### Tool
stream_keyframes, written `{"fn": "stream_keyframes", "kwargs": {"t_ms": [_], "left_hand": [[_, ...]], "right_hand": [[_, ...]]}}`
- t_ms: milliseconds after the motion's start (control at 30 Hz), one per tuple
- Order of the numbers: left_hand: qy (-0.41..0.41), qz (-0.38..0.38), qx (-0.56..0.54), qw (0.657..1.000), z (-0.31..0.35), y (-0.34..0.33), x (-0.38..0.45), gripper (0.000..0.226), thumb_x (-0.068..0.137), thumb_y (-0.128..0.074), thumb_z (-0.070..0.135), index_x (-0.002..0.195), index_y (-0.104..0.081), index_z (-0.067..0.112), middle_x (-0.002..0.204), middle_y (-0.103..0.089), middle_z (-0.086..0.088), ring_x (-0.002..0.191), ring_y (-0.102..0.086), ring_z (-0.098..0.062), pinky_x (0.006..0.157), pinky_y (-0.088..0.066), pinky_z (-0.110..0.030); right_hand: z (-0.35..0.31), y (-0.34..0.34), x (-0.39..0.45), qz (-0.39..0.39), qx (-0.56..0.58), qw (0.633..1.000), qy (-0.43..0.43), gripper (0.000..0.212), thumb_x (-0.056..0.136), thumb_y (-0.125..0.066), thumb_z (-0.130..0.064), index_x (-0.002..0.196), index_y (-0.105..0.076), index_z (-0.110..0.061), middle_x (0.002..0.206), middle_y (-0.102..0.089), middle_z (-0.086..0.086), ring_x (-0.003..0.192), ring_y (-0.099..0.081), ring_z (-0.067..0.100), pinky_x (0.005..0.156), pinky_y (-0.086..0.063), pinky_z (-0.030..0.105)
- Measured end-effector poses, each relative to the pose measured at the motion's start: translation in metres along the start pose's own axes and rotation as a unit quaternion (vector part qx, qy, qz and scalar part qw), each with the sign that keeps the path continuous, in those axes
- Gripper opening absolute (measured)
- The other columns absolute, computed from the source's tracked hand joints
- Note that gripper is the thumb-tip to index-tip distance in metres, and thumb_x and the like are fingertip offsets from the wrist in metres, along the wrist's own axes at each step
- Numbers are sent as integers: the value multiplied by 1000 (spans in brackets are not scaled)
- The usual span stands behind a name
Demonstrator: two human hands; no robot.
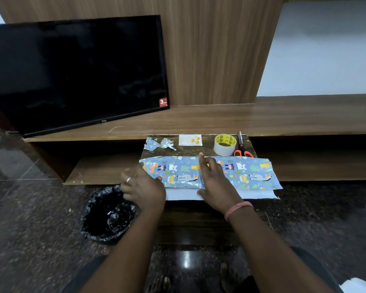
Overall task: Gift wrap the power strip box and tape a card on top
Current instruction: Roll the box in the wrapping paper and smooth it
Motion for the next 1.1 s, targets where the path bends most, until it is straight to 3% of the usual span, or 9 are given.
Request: {"fn": "stream_keyframes", "kwargs": {"t_ms": [100, 233, 333, 433, 533, 633, 733, 867, 1100], "left_hand": [[-248, 29, 59, 967, 25, -6, -9, 43, 82, -73, 4, 118, -69, 28, 147, -49, -11, 129, -41, -42, 102, -33, -52], [-426, -116, 10, 897, 43, -32, -24, 56, 69, -46, -5, 106, -81, 20, 109, -73, -4, 94, -64, -33, 80, -53, -39], [-430, -128, 9, 894, 45, -35, -32, 42, 73, -50, 8, 95, -83, 24, 100, -74, 4, 86, -65, -30, 74, -54, -39], [-420, -119, 18, 900, 42, -37, -31, 18, 78, -69, 40, 87, -80, 29, 98, -70, 11, 88, -61, -24, 73, -50, -36], [-400, -116, 2, 909, 42, -41, -29, 15, 77, -83, 43, 81, -79, 29, 95, -69, 11, 88, -58, -21, 72, -45, -34], [-407, -97, 23, 908, 43, -43, -33, 11, 74, -86, 29, 81, -77, 27, 93, -69, 8, 84, -60, -27, 69, -45, -34], [-408, -89, 43, 907, 45, -43, -37, 13, 74, -86, 24, 81, -75, 26, 93, -69, 6, 82, -59, -29, 65, -43, -34], [-421, -76, 60, 902, 46, -39, -41, 13, 75, -85, 25, 80, -73, 25, 93, -69, 5, 81, -59, -29, 64, -41, -33], [-428, -49, 71, 900, 43, -43, -48, 11, 80, -81, 22, 81, -70, 22, 96, -68, 4, 81, -56, -31, 66, -37, -34]], "right_hand": [[4, -1, -1, 15, 4, 1000, -4, 105, 88, -71, -12, 160, 5, -16, 151, -17, 3, 133, -29, 27, 91, -49, 34], [8, -2, -2, 11, 51, 999, 3, 106, 86, -71, -13, 160, 5, -19, 151, -16, -1, 136, -28, 27, 96, -48, 36], [16, 0, 0, -15, 187, 982, -22, 108, 83, -77, -20, 161, -2, -25, 149, -22, -6, 138, -31, 22, 107, -43, 37], [27, 10, 2, 15, 350, 935, -60, 95, 88, -75, -11, 161, -16, -27, 127, -47, -3, 103, -54, 13, 96, -48, 29], [37, 20, 3, 23, 405, 911, -80, 93, 92, -63, 0, 161, -9, -33, 109, -63, 3, 98, -64, 18, 93, -51, 28], [42, 23, -1, 31, 398, 911, -98, 92, 93, -61, 3, 161, -8, -28, 99, -70, 3, 97, -66, 5, 88, -48, 14], [37, 18, -6, 11, 376, 920, -109, 90, 93, -68, -8, 161, -12, -25, 90, -73, -4, 93, -67, 7, 84, -43, 7], [30, 9, -9, 2, 304, 947, -105, 88, 92, -70, -16, 160, -15, -30, 86, -70, -8, 81, -61, 2, 81, -45, 18], [16, -1, -12, 20, 172, 983, -65, 77, 92, -56, -13, 159, -21, -25, 81, -67, -6, 77, -63, 16, 73, -54, 43]]}}
Point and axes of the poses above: each hand's wrist, its own x-axis towards the middle knuckle, its own y-axis out of the back of the hand, z = x × y, the point moved 6 cm from there along x, towards the middle knuckle
